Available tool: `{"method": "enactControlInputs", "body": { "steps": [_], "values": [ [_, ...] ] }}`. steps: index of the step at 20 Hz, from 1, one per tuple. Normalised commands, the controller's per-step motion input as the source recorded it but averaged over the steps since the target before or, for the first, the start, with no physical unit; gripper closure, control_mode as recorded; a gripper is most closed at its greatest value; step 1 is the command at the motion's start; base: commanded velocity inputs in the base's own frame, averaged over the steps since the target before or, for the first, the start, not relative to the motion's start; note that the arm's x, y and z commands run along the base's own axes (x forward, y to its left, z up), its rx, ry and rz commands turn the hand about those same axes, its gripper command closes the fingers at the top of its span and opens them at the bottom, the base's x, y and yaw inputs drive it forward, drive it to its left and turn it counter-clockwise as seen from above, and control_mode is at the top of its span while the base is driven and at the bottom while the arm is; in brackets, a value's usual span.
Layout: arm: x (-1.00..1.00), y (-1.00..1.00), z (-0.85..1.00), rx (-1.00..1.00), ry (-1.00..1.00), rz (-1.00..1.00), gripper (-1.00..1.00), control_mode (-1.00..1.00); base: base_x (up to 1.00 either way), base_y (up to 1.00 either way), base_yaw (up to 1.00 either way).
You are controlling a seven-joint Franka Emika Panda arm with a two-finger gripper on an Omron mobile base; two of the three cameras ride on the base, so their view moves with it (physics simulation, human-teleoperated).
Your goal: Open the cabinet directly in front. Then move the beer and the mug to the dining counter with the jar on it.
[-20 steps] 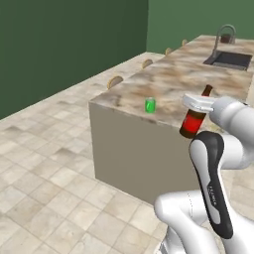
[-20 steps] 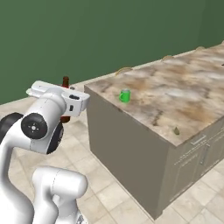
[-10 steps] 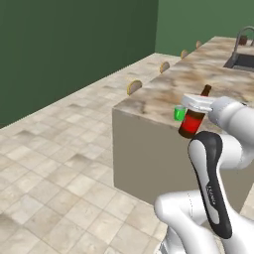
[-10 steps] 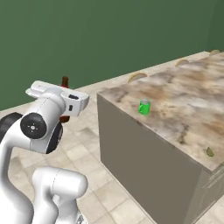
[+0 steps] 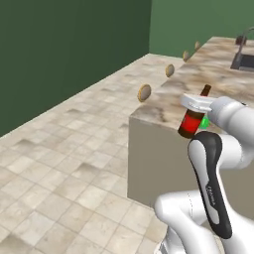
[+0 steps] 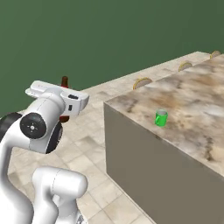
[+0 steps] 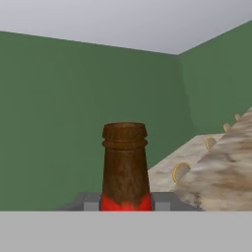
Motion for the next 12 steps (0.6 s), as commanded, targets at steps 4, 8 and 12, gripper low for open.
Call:
{"method": "enactControlInputs", "body": {
  "steps": [4,8,12],
  "values": [
    [0.0,0.0,0.0,0.0,0.0,0.0,1.0,1.0,0.44,0.48,-0.19],
    [0.0,0.0,0.0,0.0,0.0,0.0,1.0,1.0,0.3,0.24,-0.31],
    [0.0,0.0,0.0,0.0,0.0,0.0,1.0,1.0,0.31,0.2,-0.34]
  ]
}}
